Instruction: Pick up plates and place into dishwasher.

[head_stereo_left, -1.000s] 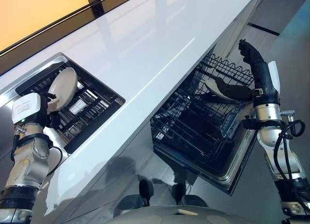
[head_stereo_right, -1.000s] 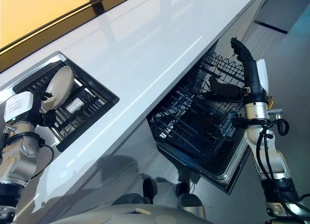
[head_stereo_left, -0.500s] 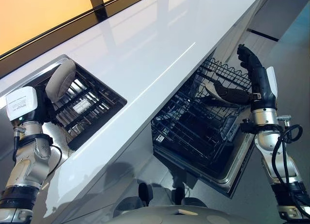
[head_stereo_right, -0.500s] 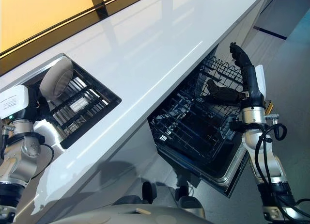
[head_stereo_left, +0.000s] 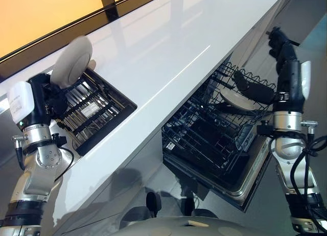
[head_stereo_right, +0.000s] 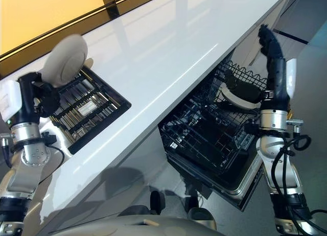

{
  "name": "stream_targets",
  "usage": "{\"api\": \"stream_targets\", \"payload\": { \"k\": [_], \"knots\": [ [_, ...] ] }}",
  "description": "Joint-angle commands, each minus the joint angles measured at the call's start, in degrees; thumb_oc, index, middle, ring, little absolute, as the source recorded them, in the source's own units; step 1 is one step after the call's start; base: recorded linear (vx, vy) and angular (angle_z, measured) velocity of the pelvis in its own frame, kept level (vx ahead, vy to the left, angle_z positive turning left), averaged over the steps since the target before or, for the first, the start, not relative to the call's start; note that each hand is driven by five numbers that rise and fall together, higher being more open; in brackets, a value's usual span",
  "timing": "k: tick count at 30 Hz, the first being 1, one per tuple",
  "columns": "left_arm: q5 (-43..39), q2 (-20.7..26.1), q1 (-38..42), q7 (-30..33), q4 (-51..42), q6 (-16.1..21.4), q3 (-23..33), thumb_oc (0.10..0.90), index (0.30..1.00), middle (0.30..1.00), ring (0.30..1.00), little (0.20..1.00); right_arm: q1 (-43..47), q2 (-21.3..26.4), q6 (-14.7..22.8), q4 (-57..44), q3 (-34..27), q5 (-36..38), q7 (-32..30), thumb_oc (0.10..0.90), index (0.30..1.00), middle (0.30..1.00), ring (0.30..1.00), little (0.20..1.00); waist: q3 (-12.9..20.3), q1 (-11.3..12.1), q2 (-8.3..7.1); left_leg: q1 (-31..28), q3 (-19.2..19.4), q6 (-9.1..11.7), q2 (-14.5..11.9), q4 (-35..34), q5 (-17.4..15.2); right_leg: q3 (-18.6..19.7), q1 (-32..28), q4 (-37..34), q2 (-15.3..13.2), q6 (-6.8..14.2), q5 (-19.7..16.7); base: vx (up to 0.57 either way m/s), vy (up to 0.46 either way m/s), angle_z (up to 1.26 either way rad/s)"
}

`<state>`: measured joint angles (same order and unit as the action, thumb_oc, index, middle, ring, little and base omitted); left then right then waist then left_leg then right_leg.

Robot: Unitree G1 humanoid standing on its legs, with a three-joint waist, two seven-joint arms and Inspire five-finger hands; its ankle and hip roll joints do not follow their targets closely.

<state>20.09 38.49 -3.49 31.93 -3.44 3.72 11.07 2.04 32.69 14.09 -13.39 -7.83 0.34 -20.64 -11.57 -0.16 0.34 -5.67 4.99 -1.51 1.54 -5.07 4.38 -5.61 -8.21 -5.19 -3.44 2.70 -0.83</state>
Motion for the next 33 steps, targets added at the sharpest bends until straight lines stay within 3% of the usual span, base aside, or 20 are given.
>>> {"api": "stream_targets", "payload": {
  "k": [1,7,11,16,21,27,33],
  "knots": [
    [-1.3,3.1,4.1,5.9,-3.6,6.4,7.7,0.1,0.3,0.3,0.3,0.2,3.2,2.6,6.4,-5.2,-5.3,-1.9,-2.8,0.8,0.9,0.9,0.9,0.9,6.4,-0.9,0.94,-2.0,-2.6,0.2,3.3,0.4,-8.3,-2.5,2.6,4.7,4.8,0.8,5.6,0.0,0.0,0.0],
    [-1.9,3.1,3.8,7.5,-6.5,12.5,9.4,0.1,0.3,0.3,0.3,0.2,4.6,4.4,7.3,-5.7,-6.3,-1.4,-1.6,0.8,0.9,0.9,0.9,0.9,6.8,-0.3,0.64,-2.0,-2.8,0.3,3.3,0.4,-8.4,-3.1,2.2,4.3,4.5,0.8,5.6,0.0,0.003,0.04],
    [-0.5,4.4,5.0,8.1,-8.2,15.5,9.6,0.1,0.3,0.3,0.3,0.2,7.1,6.6,7.4,-6.6,-5.5,1.9,5.8,0.8,0.9,0.9,0.9,0.9,7.0,0.1,0.34,-2.0,-3.0,0.4,3.3,0.4,-8.4,-3.6,2.2,4.7,4.5,0.7,5.9,0.0,0.0,0.03],
    [0.5,7.2,8.3,3.8,-9.1,19.3,7.6,0.1,0.3,0.3,0.3,0.2,11.9,10.8,4.5,-8.3,-0.6,17.1,28.9,0.8,0.9,0.9,0.9,0.9,7.5,0.7,-0.42,-1.9,-3.5,0.6,3.3,0.4,-8.3,-4.4,2.1,5.2,4.2,0.6,6.2,-0.01,-0.01,0.05],
    [-0.4,9.7,12.3,0.4,-7.0,22.7,3.4,0.1,0.3,0.3,0.3,0.2,20.3,13.9,0.9,-4.8,6.9,21.0,38.8,0.8,0.9,0.9,0.9,0.9,8.1,1.6,-1.06,-1.9,-4.0,0.7,3.2,0.5,-8.2,-5.2,2.0,5.6,4.1,0.4,6.5,0.0,-0.02,0.16],
    [-1.7,11.4,16.2,-3.2,-5.9,25.7,-1.2,0.1,0.3,0.3,0.3,0.2,28.0,15.8,0.1,-1.3,12.4,21.9,39.6,0.8,0.9,0.9,0.9,0.9,8.5,2.1,-1.41,-2.1,-4.2,0.5,3.2,0.4,-8.2,-5.5,1.7,5.7,4.1,0.3,6.5,0.02,-0.011,0.06],
    [-1.5,11.5,19.2,-6.5,-5.2,26.6,-5.1,0.1,0.3,0.3,0.3,0.2,31.2,15.4,-1.6,1.9,13.7,19.9,35.0,0.8,0.9,0.9,0.9,0.9,8.5,1.9,-1.38,-2.4,-4.3,0.3,3.1,0.4,-8.3,-5.3,1.4,5.7,4.2,0.3,6.4,0.0,0.0,0.0]
  ]
}}
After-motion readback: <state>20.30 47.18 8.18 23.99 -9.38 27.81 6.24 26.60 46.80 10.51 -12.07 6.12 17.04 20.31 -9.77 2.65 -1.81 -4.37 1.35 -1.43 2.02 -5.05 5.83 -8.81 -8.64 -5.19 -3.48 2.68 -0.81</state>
